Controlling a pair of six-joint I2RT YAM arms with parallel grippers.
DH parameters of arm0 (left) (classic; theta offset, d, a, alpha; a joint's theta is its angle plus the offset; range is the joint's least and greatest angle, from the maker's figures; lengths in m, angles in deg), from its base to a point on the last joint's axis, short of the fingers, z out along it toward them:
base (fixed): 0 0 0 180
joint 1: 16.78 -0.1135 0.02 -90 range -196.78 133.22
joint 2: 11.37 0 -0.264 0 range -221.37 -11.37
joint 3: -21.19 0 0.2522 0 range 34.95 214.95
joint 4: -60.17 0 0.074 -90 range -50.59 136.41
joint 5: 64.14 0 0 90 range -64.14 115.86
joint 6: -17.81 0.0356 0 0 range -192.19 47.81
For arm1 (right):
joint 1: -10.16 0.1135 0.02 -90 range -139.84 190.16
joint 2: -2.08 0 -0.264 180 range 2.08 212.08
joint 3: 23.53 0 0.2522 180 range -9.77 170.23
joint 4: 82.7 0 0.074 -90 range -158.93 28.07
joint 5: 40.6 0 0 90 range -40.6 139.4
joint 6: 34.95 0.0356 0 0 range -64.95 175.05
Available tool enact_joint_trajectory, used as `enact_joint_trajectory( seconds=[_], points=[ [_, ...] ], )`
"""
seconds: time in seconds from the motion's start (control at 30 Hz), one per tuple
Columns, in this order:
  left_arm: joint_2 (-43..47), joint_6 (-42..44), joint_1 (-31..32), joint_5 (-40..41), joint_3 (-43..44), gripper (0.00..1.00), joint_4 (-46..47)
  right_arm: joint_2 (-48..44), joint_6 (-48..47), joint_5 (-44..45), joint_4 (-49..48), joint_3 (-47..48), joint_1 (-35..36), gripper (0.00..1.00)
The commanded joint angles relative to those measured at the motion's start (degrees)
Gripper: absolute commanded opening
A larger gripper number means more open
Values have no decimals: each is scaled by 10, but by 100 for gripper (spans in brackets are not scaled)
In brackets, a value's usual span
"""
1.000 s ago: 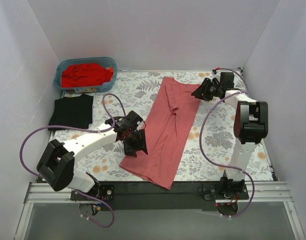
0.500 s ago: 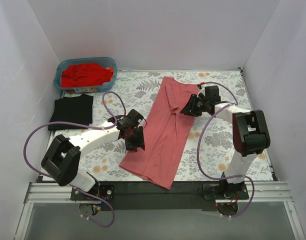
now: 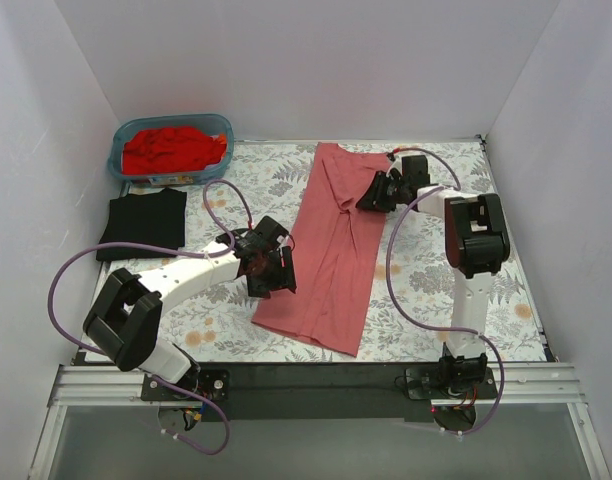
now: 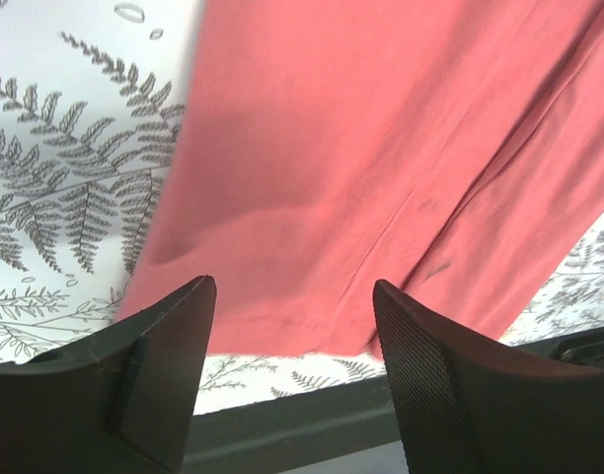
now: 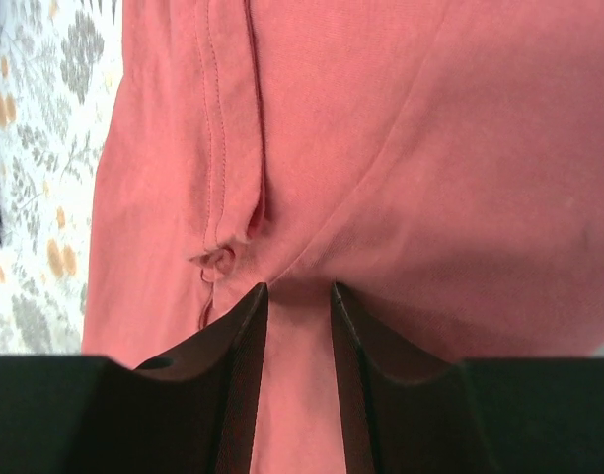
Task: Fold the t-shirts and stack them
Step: Fold the tshirt
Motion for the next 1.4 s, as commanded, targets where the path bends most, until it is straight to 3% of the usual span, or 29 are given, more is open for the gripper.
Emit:
enact_joint_trajectory(
  seconds=[0.0, 0.2, 0.33, 0.47, 0.63, 0.8, 1.03, 1.17, 1.37],
  points=[
    [6, -5, -2, 26, 27, 64, 25, 58, -61, 31, 18, 80, -23, 39],
    [-22, 3, -2, 22, 41, 72, 20, 132, -84, 13, 81, 249, -47, 41],
    [-14, 3, -2, 27, 40, 73, 12, 98, -94, 1, 119, 280, -48, 45],
    [8, 1, -2, 39, 27, 73, -5, -20, -92, 19, 133, 171, -46, 47],
    [49, -3, -2, 51, -6, 73, -33, -246, -75, 108, 161, -78, -32, 49],
    [92, -7, -1, 43, -37, 73, -48, -424, -61, 182, 280, -248, 20, 51],
    [114, -32, 0, 19, -57, 69, -48, -642, -22, 127, 367, -422, 53, 57],
    [108, -34, 1, 16, -65, 68, -37, -680, 5, 92, 361, -489, 66, 57],
    [78, -35, 2, 16, -62, 66, -17, -646, 23, 42, 315, -537, 82, 52]
  ],
)
